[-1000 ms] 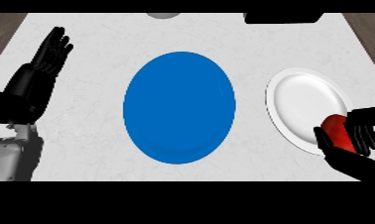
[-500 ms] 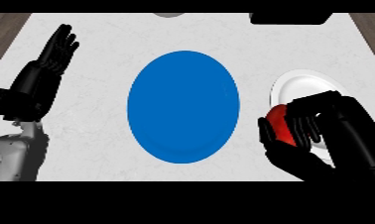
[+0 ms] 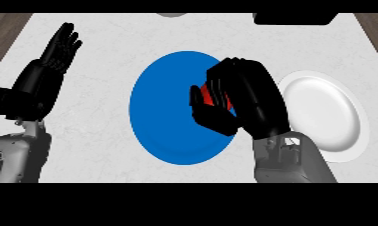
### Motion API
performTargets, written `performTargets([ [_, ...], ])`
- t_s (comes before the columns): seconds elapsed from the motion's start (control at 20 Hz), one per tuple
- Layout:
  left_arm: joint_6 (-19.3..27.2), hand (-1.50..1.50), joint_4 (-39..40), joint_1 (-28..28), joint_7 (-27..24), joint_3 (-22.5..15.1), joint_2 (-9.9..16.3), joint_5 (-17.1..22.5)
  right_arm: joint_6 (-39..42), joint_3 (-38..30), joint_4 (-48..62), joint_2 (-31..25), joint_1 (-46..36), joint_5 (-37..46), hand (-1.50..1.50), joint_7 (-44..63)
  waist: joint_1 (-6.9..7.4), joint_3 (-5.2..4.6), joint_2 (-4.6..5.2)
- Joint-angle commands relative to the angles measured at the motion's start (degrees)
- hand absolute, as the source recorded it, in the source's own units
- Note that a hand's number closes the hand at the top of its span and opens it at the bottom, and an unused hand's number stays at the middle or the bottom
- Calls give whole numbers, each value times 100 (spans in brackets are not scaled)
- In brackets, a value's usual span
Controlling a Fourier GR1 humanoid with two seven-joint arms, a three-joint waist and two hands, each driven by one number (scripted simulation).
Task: Pick the tomato from the plate and place it in the plate
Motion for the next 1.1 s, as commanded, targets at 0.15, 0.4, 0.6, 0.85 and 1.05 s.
performTargets([
  [0.15,-104,0,-145,35,122,67,17,26,-1021,501,1983,177,-972,116,150,133,22,3,3],
  [0.4,-207,0,76,128,-325,125,-10,-19,-1872,716,3478,180,-1369,-84,150,-400,48,3,18],
  [0.6,-196,0,155,-141,-13,139,7,16,-2809,1086,4043,181,-1374,-895,150,-117,101,4,35],
  [0.85,-234,0,330,-163,-233,94,-68,-44,-3290,1487,5017,181,-2174,-2226,-150,-465,225,4,55],
  [1.05,-99,0,283,-238,-128,49,-134,-166,-3634,1170,5234,182,-2267,-2906,-150,-1467,189,7,55],
])
